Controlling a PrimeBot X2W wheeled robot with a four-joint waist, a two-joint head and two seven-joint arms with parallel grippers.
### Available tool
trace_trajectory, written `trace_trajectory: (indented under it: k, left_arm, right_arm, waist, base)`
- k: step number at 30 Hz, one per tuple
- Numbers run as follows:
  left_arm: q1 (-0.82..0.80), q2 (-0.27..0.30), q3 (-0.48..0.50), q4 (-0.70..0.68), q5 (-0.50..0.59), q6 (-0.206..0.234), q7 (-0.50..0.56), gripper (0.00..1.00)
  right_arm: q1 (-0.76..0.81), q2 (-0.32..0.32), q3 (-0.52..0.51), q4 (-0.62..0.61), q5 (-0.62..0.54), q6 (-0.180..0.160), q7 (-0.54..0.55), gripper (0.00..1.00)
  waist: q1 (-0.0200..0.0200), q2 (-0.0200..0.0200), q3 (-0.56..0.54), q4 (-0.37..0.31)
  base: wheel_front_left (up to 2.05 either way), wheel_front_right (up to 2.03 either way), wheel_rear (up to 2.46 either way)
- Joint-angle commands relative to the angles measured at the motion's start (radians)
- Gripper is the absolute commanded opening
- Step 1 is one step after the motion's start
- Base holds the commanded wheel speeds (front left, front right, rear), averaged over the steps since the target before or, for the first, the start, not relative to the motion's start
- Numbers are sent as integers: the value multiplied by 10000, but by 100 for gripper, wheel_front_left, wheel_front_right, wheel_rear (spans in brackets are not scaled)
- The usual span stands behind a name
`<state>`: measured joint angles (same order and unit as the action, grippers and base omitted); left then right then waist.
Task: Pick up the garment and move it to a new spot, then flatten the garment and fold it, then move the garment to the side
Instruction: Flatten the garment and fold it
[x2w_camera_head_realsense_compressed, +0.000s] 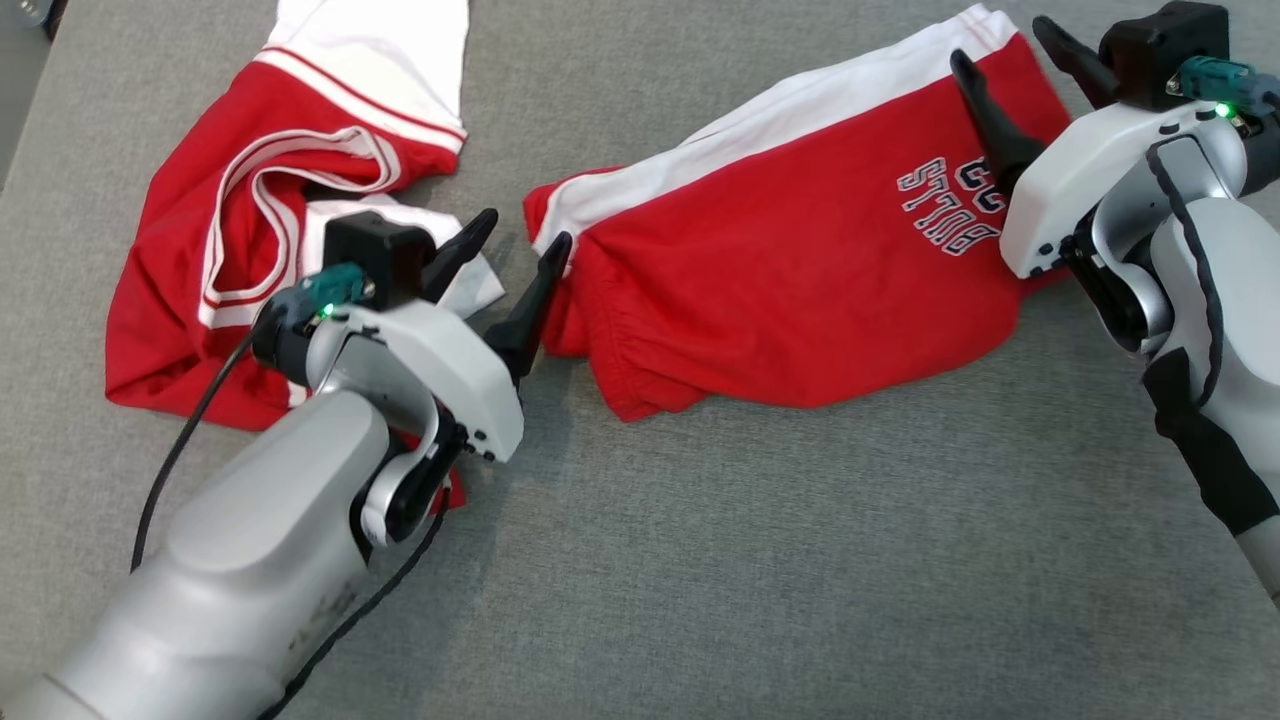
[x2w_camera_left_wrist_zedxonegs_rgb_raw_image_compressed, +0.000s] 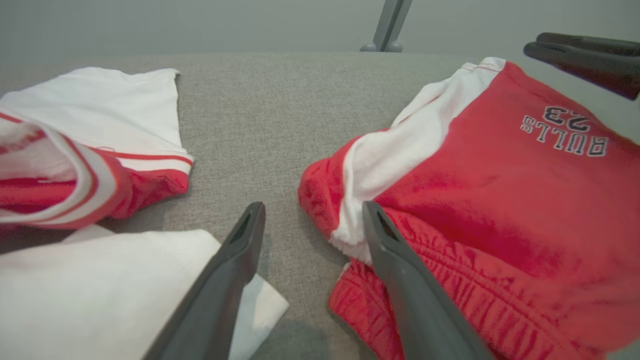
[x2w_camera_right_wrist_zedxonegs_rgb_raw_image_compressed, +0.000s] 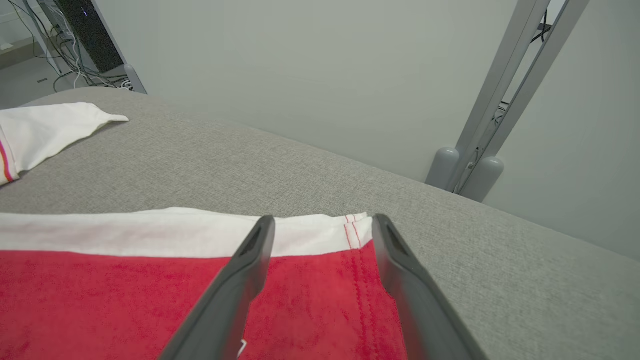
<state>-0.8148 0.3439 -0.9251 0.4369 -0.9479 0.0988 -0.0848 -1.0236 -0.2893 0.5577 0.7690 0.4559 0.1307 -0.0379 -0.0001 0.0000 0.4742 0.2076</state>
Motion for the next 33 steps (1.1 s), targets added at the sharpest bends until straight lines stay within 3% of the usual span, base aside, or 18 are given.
trace_trajectory:
  k: [1, 7, 13, 21, 33]
  left_arm:
    - [285, 170, 22, -402, 180, 276, -285, 100]
    - [1418, 767, -70, -2688, 1199, 1652, -1368, 100]
    - [2235, 496, 367, -3824, 1712, 2212, -1761, 100]
    - [3339, -440, 1329, -4146, 3095, 1698, -1812, 100]
    - [4136, -1396, 2623, -3520, 4154, 573, -1815, 100]
  right_arm:
    - [170, -143, 128, -114, -61, 1, 375, 100]
    - [322, -655, 40, -697, -214, 1, 2018, 100]
    - [450, -626, -488, -872, -550, 1, 3019, 100]
    - [900, -639, -1283, -419, -1662, 1, 3986, 100]
    - [1702, -856, -2417, -1097, -2592, -1, 4882, 100]
  waist:
    - [1, 0, -247, -244]
    - [1, 0, -326, -117]
    - [1, 0, 108, 344]
    - [1, 0, 518, 1100]
    - [1, 0, 241, 1119]
  base:
    - [0, 0, 0]
    - [0, 0, 0]
    - [0, 0, 0]
    - [0, 0, 0]
    - [0, 0, 0]
